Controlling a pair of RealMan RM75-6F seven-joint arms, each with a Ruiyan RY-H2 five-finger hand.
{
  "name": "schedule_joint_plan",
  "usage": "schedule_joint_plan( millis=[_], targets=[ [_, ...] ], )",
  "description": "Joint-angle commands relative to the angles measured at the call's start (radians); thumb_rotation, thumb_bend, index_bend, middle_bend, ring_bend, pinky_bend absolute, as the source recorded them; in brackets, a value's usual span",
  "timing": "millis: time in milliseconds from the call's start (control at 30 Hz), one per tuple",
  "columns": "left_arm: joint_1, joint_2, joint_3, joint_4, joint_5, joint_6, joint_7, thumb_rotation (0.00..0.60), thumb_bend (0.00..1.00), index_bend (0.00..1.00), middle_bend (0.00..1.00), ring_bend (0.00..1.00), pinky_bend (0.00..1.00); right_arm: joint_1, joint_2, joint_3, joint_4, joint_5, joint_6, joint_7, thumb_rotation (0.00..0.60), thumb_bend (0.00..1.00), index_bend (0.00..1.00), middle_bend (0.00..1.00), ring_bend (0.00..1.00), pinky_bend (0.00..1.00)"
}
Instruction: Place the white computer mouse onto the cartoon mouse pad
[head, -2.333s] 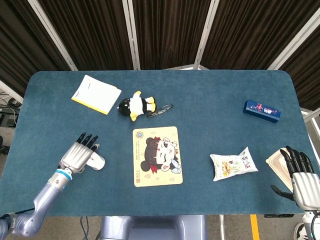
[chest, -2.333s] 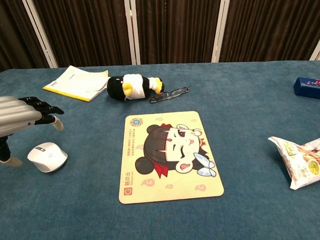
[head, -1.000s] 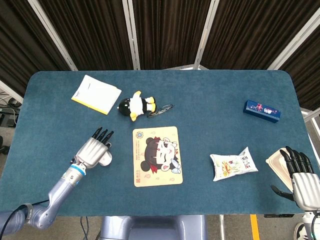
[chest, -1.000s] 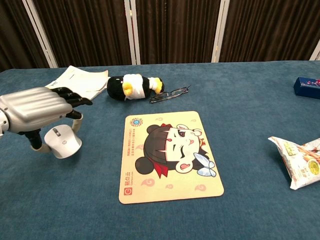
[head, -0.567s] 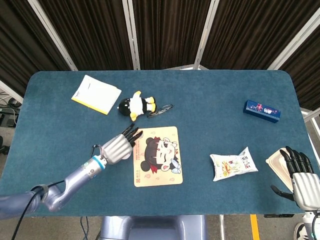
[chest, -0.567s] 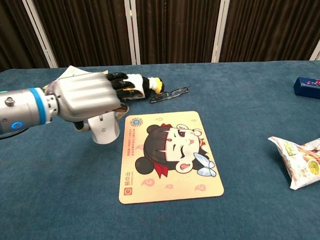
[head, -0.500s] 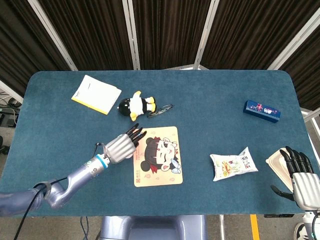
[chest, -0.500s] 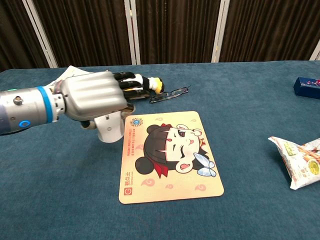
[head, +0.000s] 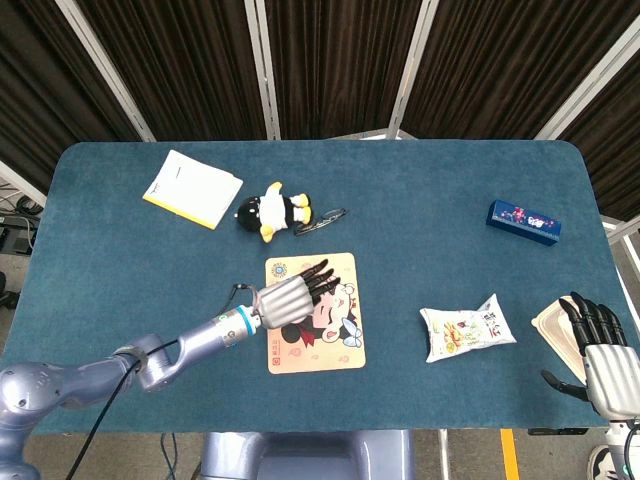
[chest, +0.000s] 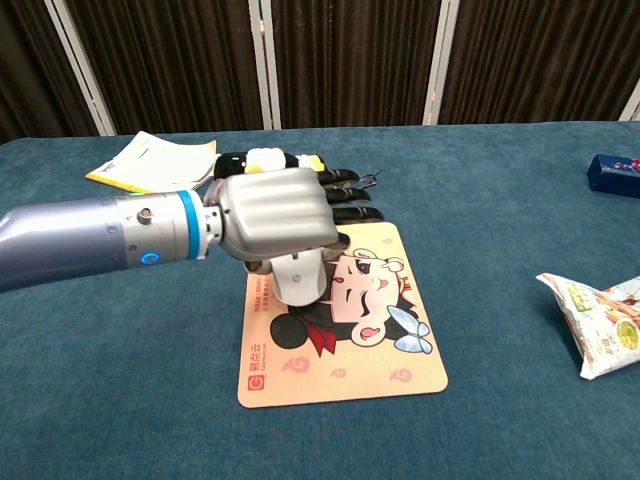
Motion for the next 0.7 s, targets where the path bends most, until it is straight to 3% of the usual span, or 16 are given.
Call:
schedule_joint_plan(
  millis=[33,533,600,700],
  targets=[
    [-0.017,-0.024,0.0,0.018,0.016,0.0,-0.021,0.6,0.41,0.59,0.0,0.0,0.0,0.0,0.0,0.0,-0.001,0.0,-0.001,0.0,0.6,0.07,0.01,0.0,0.0,0.0],
    [-0.032,-0.111,0.012,0.09,0.021,-0.009,-0.035,0.6,0.41,0.49,0.0,0.0,0.0,0.002,0.002,-0.001,-0.001,0.001,-0.003,0.005,0.6,0.07,0.01,0.0,0.0,0.0],
    [-0.033,-0.115,0.013,0.098,0.024,-0.002,-0.034,0.6,0.41,0.43,0.0,0.0,0.0,0.001,0.002,-0.001,-0.002,0.0,-0.003,0.004,0.6,0.07,0.01,0.0,0.0,0.0],
    [-0.033,-0.122,0.012,0.111,0.025,0.006,-0.032,0.6,0.41,0.23,0.0,0.0,0.0,0.002,0.003,-0.001,-0.002,0.0,-0.003,0.004,0.6,0.07,0.01,0.0,0.0,0.0]
  ],
)
